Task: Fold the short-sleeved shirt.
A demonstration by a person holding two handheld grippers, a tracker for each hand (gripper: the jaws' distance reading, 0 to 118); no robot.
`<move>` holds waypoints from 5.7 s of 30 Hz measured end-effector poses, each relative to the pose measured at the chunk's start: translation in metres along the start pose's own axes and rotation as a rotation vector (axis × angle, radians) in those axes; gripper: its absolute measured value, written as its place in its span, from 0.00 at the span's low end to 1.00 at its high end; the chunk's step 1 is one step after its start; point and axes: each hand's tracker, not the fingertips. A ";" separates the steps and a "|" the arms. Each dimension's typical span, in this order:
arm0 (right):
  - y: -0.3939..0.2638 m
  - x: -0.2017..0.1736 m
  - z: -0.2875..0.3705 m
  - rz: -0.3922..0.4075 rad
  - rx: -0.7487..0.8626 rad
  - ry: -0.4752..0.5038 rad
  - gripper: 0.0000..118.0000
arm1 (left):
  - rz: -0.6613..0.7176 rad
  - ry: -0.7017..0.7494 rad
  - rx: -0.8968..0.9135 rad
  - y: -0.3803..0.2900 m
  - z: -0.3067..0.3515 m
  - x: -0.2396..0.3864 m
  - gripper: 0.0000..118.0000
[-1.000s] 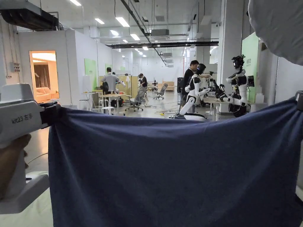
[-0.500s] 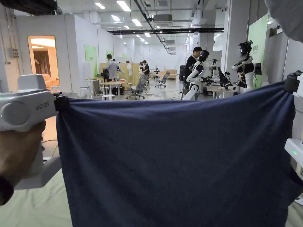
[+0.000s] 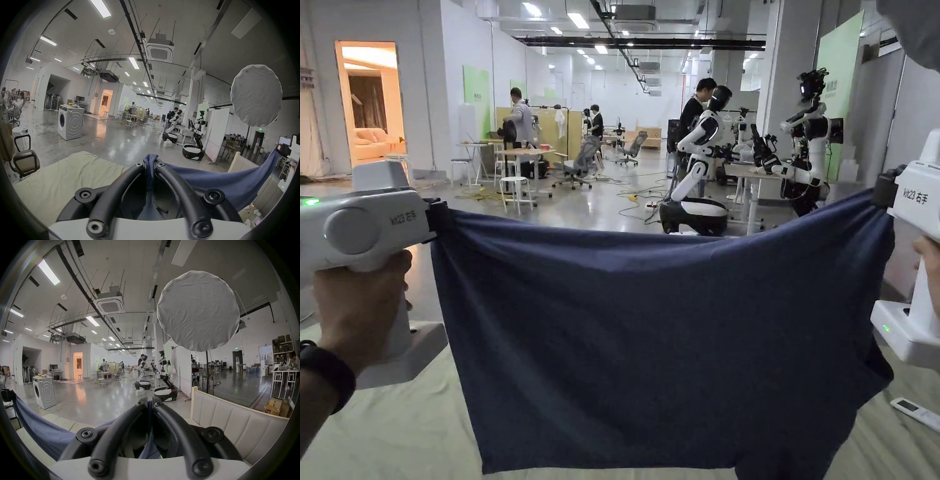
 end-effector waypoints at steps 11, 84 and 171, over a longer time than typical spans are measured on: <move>-0.149 0.027 0.051 -0.017 -0.197 0.069 0.04 | 0.104 -0.075 -0.141 -0.134 0.057 -0.034 0.06; -0.198 0.021 0.472 -0.074 -0.198 0.324 0.00 | -0.242 -0.148 -0.027 -0.209 0.462 0.040 0.01; -0.376 0.135 0.319 -0.264 -0.749 0.255 0.06 | -0.126 -0.169 -0.659 -0.337 0.250 -0.099 0.10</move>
